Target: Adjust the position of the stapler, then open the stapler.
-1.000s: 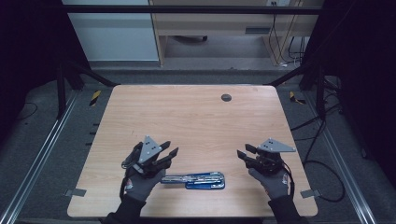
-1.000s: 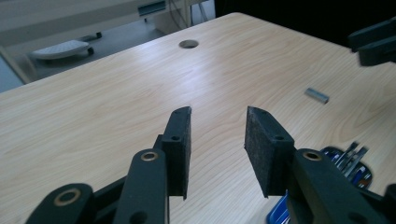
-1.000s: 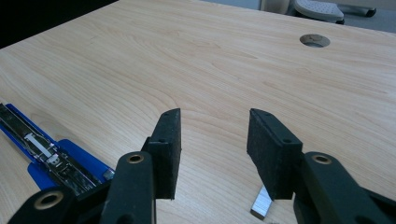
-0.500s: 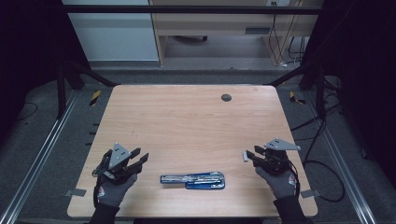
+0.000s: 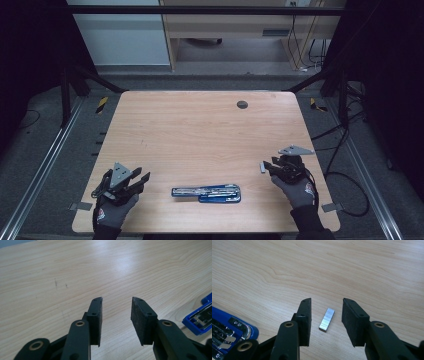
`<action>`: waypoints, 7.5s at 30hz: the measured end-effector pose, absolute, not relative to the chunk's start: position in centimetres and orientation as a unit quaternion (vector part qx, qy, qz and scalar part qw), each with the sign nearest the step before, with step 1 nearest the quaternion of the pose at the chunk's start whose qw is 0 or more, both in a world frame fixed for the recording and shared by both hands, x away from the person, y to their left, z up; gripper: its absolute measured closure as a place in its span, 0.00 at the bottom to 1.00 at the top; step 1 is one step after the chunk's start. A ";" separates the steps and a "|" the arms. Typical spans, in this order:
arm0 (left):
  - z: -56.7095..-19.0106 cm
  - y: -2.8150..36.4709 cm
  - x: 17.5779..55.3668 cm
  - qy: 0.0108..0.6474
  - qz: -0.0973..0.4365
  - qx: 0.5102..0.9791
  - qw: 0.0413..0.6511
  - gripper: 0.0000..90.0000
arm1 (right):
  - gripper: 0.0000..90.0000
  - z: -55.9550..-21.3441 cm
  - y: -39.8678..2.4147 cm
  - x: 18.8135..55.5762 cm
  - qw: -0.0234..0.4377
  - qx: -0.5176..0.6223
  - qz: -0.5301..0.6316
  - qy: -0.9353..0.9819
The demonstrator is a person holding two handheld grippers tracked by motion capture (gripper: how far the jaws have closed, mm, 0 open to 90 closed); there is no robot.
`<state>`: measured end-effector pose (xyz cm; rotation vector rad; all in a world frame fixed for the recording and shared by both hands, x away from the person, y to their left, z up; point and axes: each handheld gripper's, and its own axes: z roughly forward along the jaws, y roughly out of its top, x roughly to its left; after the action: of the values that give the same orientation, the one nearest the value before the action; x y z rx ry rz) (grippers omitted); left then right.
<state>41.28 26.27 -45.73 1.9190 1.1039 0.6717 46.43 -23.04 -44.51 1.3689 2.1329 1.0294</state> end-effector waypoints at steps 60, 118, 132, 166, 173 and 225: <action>-46.6 26.1 41.5 0.430 0.271 0.773 0.379 0.68 | 0.87 -48.0 -21.6 49.6 0.161 0.500 0.290 0.800; -46.6 26.0 41.5 0.425 0.269 0.779 0.374 0.67 | 0.87 -47.7 -21.9 48.5 0.135 0.464 0.280 0.830; -46.5 26.0 41.5 0.424 0.270 0.780 0.374 0.67 | 0.87 -45.9 -21.9 47.6 0.138 0.419 0.327 0.836; -46.7 25.9 41.7 0.423 0.269 0.782 0.371 0.67 | 0.87 -41.3 -18.1 46.2 0.104 0.257 0.389 0.879; -46.7 25.8 41.7 0.423 0.268 0.782 0.371 0.67 | 0.87 -41.5 -17.1 46.2 0.084 0.228 0.391 0.888; -46.7 25.8 41.7 0.420 0.268 0.784 0.369 0.67 | 0.87 -41.4 -13.2 48.1 0.006 0.074 0.346 0.935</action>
<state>41.75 25.78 -46.74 2.0125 1.0791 0.6880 48.06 -13.17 -41.42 0.2314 2.9281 1.0819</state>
